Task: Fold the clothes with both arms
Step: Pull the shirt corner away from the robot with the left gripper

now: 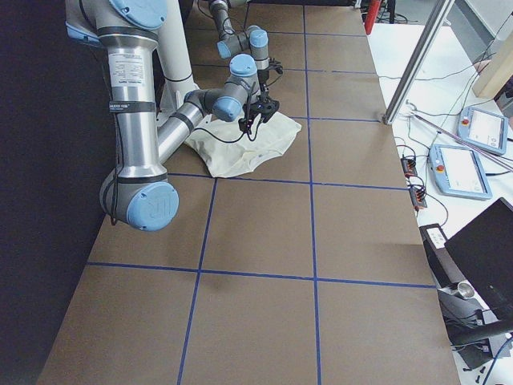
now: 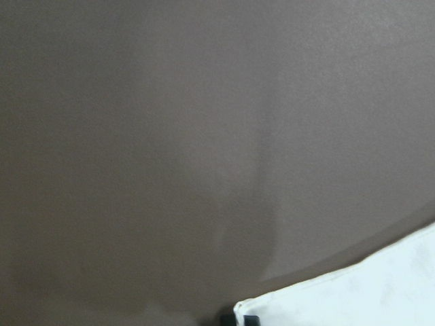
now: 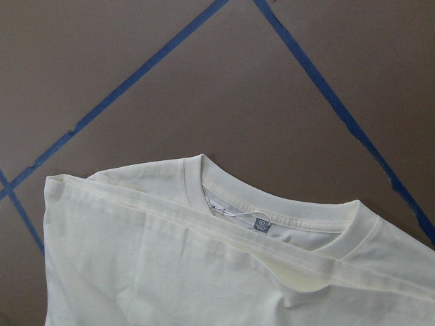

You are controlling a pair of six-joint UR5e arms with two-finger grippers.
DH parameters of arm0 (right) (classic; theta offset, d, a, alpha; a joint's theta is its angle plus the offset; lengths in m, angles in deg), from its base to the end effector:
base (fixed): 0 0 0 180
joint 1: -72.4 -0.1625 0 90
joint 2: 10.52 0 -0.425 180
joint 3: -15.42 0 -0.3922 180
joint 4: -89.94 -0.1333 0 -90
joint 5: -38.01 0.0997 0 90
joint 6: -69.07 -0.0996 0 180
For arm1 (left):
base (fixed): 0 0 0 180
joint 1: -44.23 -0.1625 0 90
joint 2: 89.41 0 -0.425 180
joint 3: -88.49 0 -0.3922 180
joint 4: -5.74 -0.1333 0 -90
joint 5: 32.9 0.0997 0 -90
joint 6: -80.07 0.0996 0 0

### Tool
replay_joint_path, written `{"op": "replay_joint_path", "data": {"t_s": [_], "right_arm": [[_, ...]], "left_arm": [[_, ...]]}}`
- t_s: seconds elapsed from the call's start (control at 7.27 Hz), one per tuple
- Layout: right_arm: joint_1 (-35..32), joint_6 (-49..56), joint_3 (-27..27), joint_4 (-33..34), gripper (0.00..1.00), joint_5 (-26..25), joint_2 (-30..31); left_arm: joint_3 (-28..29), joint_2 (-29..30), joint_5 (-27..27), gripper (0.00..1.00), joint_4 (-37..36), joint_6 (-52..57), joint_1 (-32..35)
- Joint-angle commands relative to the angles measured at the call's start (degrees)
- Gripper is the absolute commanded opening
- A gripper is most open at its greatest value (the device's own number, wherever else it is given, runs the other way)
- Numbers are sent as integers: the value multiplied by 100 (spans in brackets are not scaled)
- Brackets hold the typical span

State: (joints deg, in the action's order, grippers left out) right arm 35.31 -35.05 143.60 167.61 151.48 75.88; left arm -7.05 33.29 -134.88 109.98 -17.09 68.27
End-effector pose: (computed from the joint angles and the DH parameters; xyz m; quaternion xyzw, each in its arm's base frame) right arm -0.3038 -0.3470 0.2981 -0.0888 -0.4725 0.2934 0.8263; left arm 0.5712 -0.3781 0.2577 -0.0280 0.4487 -0.1955 0.8716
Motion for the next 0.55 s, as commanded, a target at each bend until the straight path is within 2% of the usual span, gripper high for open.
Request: {"op": "replay_joint_path", "data": {"t_s": [0.0,0.14,0.28,0.41], "right_arm": [[0,6,-3,2,100,-17,0],[18,-3,-55,2,100,-61,-18],[27,6,-274,2,100,-61,-227],[27,6,-424,2,100,-61,-403]], "left_arm": [[35,96,20,0,-9,649,571],[184,175,11,0,87,959,1071],[864,645,-7,0,280,1214,1433],[1950,1277,-7,0,908,1217,1637]]}}
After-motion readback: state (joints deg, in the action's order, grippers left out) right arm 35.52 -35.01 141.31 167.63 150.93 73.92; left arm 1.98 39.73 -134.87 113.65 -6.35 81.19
